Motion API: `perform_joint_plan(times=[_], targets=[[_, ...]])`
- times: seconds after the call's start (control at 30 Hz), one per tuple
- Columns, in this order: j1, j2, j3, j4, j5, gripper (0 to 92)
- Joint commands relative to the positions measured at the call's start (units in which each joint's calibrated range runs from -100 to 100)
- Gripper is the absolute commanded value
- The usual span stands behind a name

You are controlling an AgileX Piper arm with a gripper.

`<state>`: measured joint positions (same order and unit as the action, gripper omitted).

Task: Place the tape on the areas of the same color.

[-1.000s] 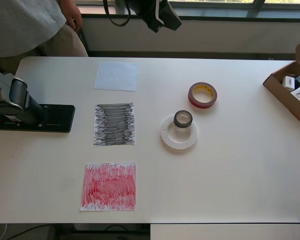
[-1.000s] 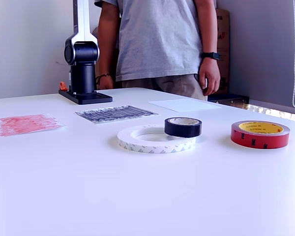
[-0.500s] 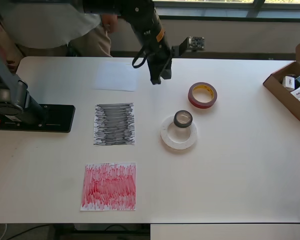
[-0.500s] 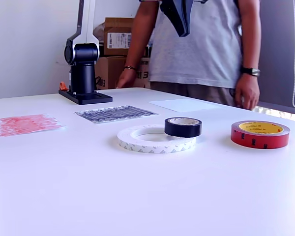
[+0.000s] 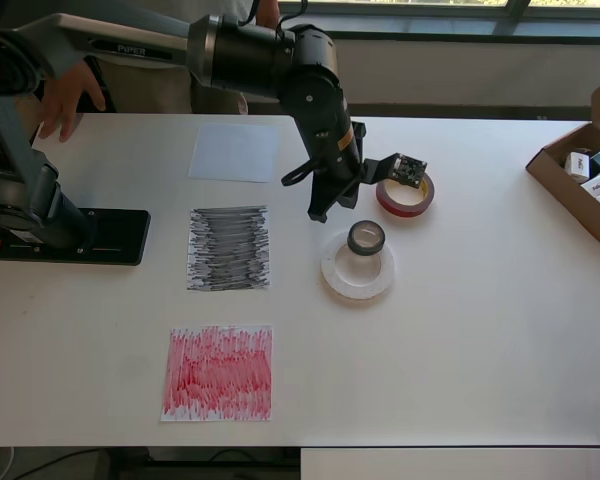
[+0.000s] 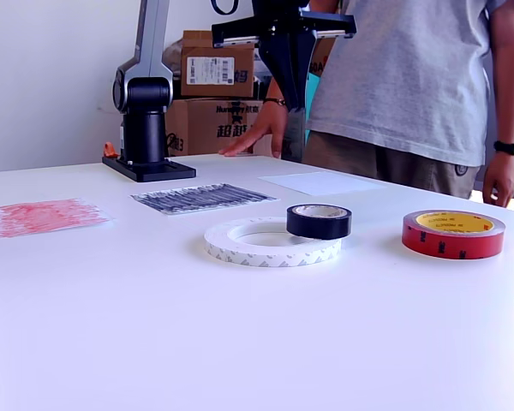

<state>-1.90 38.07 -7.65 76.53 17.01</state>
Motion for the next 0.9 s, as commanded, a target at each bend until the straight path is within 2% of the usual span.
perform_joint_plan(times=[0.0, 0.17, 0.57, 0.87], targets=[[-1.48, 2.81, -2.93, 0.22, 1.17, 6.5], [-2.27, 7.86, -9.11, 0.22, 2.32, 20.7], [-2.43, 13.28, -10.93, -1.40, 2.40, 42.2], [-2.43, 16.93, -10.93, -1.74, 2.40, 44.6]])
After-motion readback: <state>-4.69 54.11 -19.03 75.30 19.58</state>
